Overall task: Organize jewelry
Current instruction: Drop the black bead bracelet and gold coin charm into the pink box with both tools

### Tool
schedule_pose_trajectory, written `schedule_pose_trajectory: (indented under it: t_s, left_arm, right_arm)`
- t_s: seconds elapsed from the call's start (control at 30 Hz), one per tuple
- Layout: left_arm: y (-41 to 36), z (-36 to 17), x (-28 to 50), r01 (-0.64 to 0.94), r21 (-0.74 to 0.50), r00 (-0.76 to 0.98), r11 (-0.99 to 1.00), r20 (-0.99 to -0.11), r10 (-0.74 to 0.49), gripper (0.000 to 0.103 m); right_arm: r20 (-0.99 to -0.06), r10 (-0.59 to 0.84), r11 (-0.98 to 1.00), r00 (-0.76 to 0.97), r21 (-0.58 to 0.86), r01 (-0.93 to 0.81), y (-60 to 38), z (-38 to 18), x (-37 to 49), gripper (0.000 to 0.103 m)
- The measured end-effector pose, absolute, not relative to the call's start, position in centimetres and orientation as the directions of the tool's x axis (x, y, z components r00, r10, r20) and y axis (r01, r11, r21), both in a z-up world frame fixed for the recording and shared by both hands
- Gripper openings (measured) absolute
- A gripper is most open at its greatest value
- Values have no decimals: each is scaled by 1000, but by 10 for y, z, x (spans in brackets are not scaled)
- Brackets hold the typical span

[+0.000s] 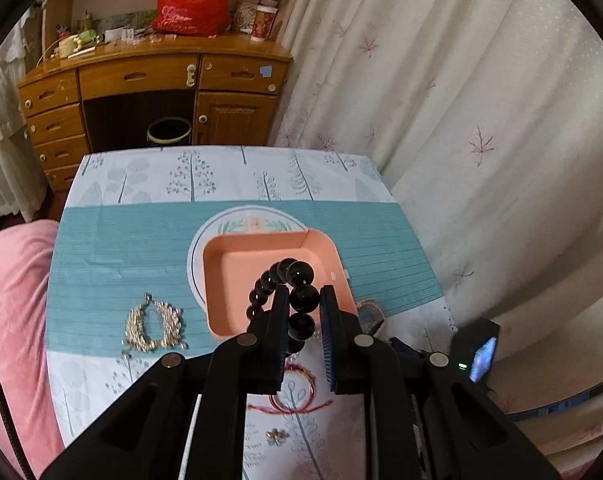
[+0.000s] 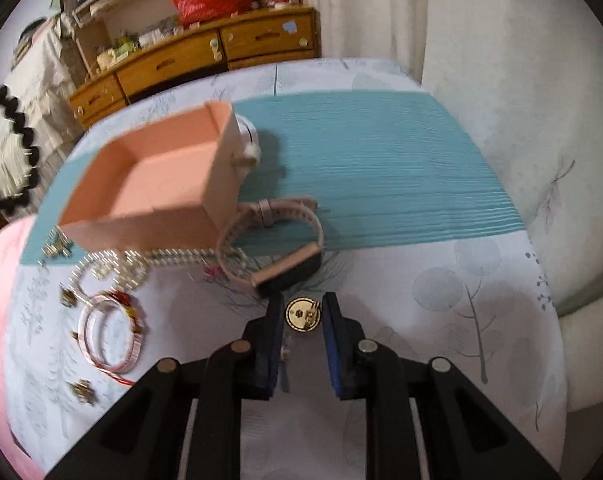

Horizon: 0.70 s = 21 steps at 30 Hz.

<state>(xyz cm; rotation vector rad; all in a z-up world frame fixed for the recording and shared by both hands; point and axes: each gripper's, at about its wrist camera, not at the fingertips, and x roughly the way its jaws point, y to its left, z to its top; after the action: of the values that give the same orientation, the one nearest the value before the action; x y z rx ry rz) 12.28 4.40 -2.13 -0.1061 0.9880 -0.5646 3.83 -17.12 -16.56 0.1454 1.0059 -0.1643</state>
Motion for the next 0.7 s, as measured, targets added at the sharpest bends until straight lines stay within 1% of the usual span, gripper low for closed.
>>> schedule_pose_trajectory:
  t_s: [0.13, 0.27, 0.37, 0.5, 0.53, 0.57, 0.6, 0.63, 0.67, 0.7]
  left_arm:
    - [43, -24, 138, 441, -335, 421, 833, -743, -521, 13]
    - [35, -39, 157, 458, -331, 406, 825, -748, -526, 13]
    - [26, -57, 171, 452, -313, 378, 835, -781, -497, 13]
    - [18, -81, 185, 423, -263, 342, 867, -840, -421, 13]
    - [19, -85, 188, 409, -264, 330, 873, -850, -411, 15]
    - [19, -90, 192, 389, -258, 318, 884, -863, -392, 27]
    - [21, -92, 194, 372, -251, 313, 894, -872, -375, 37]
    - [24, -93, 196, 352, -239, 313, 905, -881, -355, 59]
    - [30, -92, 197, 336, -242, 332, 910, -874, -354, 68]
    - [37, -90, 197, 326, -245, 350, 913, -866, -358, 70]
  right_arm:
    - [-808, -54, 976, 587, 82, 203, -166, -134, 40, 19]
    - [-746, -14, 984, 666, 109, 142, -149, -102, 55, 19]
    - [-712, 41, 986, 701, 144, 89, -134, -92, 76, 19]
    - [-715, 47, 989, 697, 131, 68, -116, -97, 101, 20]
    - [-720, 50, 989, 692, 132, 67, -112, -99, 106, 20]
    - [-729, 52, 989, 683, 134, 68, -109, -102, 111, 20]
    - [-741, 51, 988, 670, 134, 72, -106, -104, 113, 22]
    - [-760, 46, 988, 649, 129, 81, -104, -107, 117, 30]
    - [-772, 40, 988, 634, 124, 89, -103, -109, 119, 33]
    - [-776, 34, 988, 630, 122, 98, -102, -110, 119, 37]
